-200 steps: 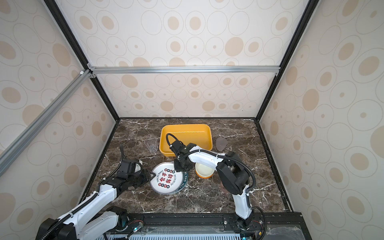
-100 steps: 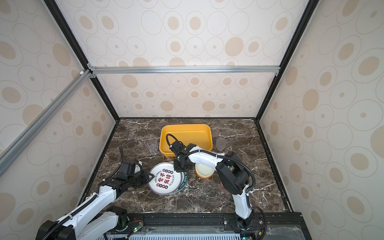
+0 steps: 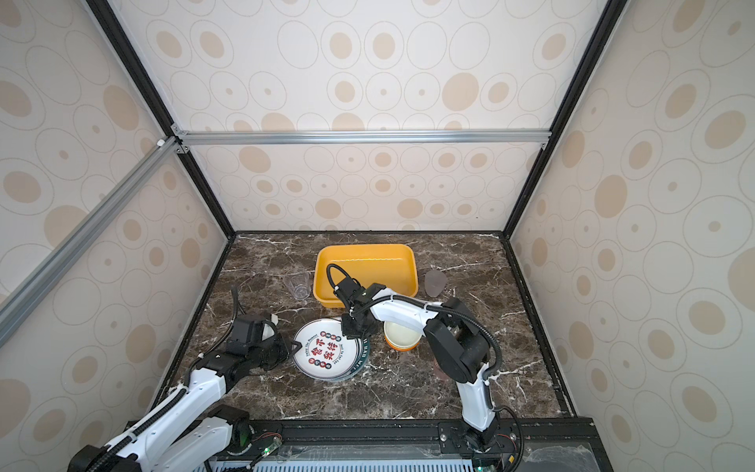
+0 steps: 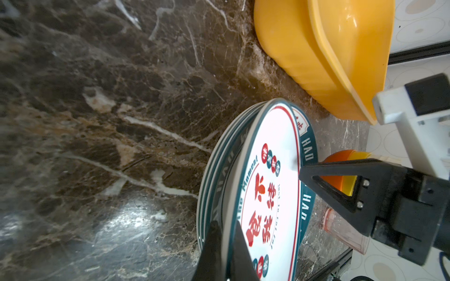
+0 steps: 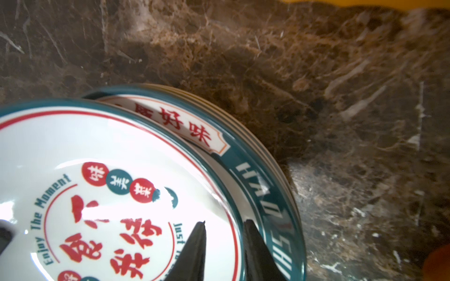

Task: Place the mixed dishes into the plastic bin
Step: 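Close the right gripper on the top plate's rim and tilt it up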

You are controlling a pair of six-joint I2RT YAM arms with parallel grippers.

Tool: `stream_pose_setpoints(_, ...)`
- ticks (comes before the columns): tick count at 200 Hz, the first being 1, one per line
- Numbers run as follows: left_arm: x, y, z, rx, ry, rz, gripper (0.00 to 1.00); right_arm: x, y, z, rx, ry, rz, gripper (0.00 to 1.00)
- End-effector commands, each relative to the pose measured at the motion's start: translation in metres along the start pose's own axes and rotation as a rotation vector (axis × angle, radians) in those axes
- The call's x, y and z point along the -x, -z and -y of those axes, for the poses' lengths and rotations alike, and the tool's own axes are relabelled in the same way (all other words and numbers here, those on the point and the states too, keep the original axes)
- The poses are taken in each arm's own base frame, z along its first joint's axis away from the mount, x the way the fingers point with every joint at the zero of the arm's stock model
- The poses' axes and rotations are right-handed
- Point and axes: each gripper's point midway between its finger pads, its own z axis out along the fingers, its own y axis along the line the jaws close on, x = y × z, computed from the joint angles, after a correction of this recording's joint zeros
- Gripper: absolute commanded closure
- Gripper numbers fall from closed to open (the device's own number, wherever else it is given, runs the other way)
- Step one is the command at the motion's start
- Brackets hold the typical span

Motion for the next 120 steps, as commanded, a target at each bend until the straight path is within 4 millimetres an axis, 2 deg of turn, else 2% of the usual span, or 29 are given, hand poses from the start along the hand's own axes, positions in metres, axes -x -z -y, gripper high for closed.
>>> stream_pose_setpoints(1,0.008,0.011,0.011,-0.006,-0.017,0.021,1.00,0.000,0.022,-0.011,0.032,0.014,0.039,0.68)
stream_pose_setpoints(73,0.025,0.036,0.046,-0.086,-0.040,0.071,1.00,0.011,0.063,-0.014,0.080,0.016,0.125,0.65)
stream_pose_setpoints(120,0.041,0.054,0.072,-0.143,-0.050,0.124,1.00,0.020,0.094,-0.014,0.195,-0.020,0.186,0.62)
